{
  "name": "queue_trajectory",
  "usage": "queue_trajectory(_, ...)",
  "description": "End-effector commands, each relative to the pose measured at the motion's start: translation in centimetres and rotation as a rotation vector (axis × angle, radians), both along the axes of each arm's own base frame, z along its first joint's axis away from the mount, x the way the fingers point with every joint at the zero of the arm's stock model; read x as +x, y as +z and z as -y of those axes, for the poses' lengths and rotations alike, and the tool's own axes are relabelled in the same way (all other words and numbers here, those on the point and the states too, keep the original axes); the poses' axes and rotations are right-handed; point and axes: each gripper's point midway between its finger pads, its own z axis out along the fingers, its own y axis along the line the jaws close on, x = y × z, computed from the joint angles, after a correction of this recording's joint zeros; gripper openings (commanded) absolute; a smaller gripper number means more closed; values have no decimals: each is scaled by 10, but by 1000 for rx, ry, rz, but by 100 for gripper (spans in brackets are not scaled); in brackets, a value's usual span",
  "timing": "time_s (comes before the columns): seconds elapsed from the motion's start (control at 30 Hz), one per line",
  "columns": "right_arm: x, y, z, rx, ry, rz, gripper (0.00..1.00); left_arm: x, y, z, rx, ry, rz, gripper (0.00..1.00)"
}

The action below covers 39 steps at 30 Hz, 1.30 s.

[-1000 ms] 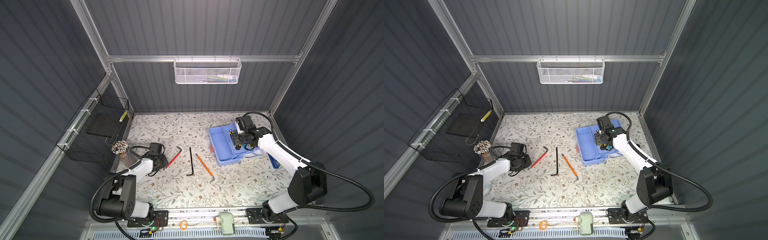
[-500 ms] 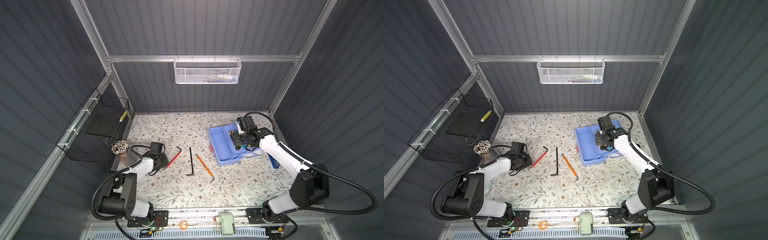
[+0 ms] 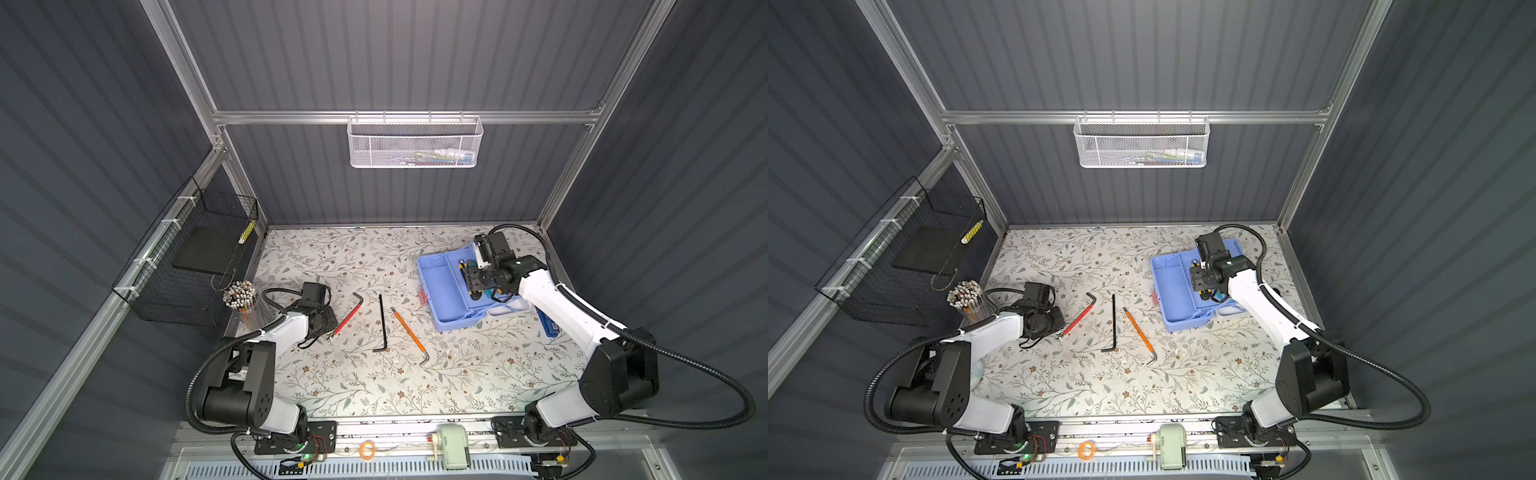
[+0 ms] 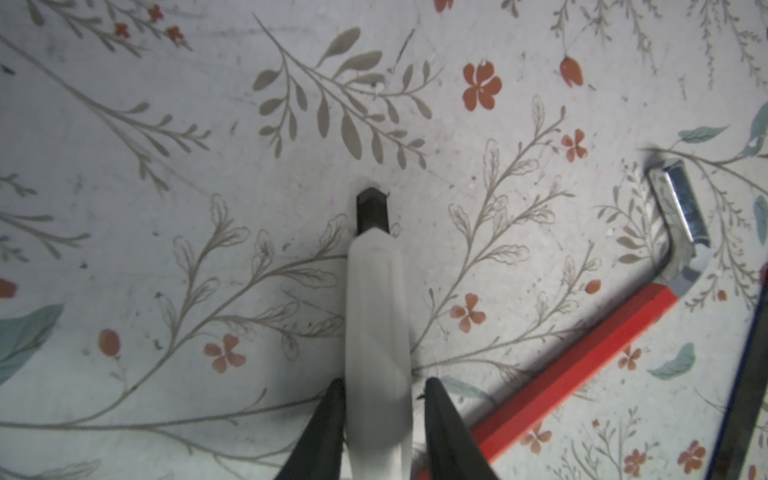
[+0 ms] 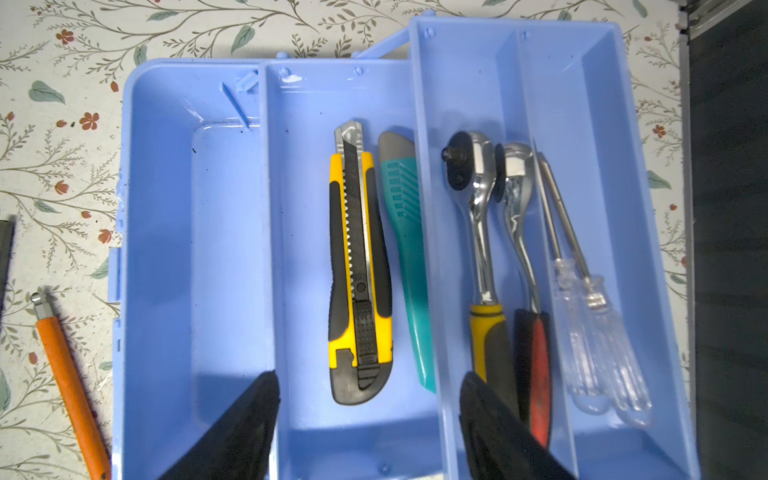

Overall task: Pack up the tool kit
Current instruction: 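Grasp the white-handled tool with the left gripper and lift it, then carry the white-handled tool toward the right gripper, which grasps it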

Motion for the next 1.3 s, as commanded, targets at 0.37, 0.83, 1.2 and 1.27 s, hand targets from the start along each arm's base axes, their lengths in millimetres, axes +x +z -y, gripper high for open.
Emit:
queue_trajectory(0.37,-7,3,-3,65,-9,14,69,-19,-4,7,-53,-9,-90,21)
queue_trajectory(0.83,-13,18,-52,262,57,40,67,12,63,28,-152,-36,77,20)
queue_trajectory(1.2,-17,26,-117,506,143,6,62,26,110,120,-248,-224,208,20)
queue_trajectory(1.27,-21,23,-128,551,154,-21,61,27,115,136,-278,-250,234,20)
